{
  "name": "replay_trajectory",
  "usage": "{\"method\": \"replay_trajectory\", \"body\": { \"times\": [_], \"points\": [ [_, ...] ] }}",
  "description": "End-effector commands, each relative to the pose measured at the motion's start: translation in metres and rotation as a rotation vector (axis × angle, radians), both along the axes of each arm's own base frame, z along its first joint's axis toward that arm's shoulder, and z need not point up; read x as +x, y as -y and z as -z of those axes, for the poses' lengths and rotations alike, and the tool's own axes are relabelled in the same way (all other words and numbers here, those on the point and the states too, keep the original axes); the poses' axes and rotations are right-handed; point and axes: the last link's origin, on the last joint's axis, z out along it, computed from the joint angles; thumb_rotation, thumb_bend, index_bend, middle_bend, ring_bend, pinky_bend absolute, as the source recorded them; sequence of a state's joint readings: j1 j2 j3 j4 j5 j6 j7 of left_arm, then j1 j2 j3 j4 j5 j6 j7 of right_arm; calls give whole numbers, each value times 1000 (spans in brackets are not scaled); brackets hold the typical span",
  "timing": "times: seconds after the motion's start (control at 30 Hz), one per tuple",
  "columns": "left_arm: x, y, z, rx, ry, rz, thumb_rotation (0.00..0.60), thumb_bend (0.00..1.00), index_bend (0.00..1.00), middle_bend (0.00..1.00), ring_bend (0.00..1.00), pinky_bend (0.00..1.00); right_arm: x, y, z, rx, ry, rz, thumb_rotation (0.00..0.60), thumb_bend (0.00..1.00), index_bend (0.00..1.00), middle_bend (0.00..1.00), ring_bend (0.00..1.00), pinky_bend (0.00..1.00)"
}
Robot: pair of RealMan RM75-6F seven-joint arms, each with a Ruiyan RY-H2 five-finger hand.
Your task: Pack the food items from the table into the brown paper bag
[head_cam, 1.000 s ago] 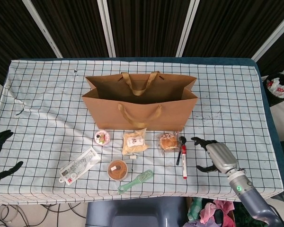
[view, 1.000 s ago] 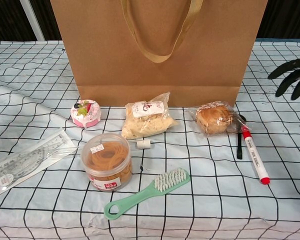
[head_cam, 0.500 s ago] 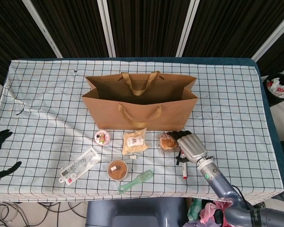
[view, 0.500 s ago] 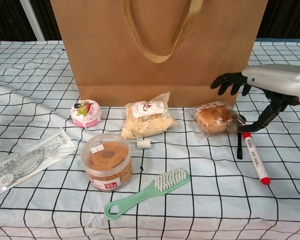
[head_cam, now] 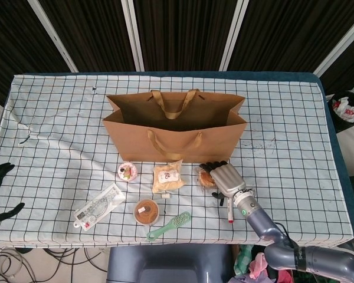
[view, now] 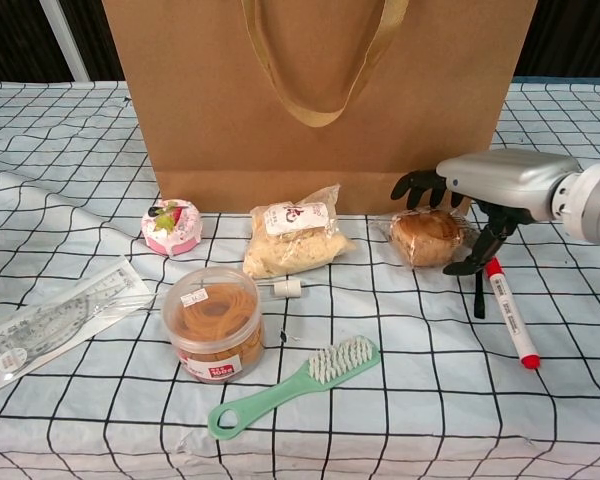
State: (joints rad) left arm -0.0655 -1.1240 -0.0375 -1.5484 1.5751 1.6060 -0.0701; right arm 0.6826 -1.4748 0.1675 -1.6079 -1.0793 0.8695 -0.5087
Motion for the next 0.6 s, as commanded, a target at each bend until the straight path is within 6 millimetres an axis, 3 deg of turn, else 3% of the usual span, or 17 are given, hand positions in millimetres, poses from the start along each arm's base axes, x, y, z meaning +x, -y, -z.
{"method": "replay_trajectory", "body": {
  "times": [0.03, 0.27, 0.6],
  "points": [
    [1, 0, 0, -4, -1, 3, 600, 97, 144, 141, 15, 47, -2, 3, 5, 1, -19, 1, 600, 158, 154, 185, 209, 242],
    [1, 1, 0, 0, 1, 4, 600, 97, 144, 142, 15, 47, -5, 6, 9, 4, -44, 5, 600, 164, 157, 214, 225, 242],
    [1, 1, -1, 11, 13, 11, 600, 97, 144, 141, 15, 47, 0, 5, 12, -44, 49, 10, 600, 310, 355, 427, 452, 307]
  ]
}}
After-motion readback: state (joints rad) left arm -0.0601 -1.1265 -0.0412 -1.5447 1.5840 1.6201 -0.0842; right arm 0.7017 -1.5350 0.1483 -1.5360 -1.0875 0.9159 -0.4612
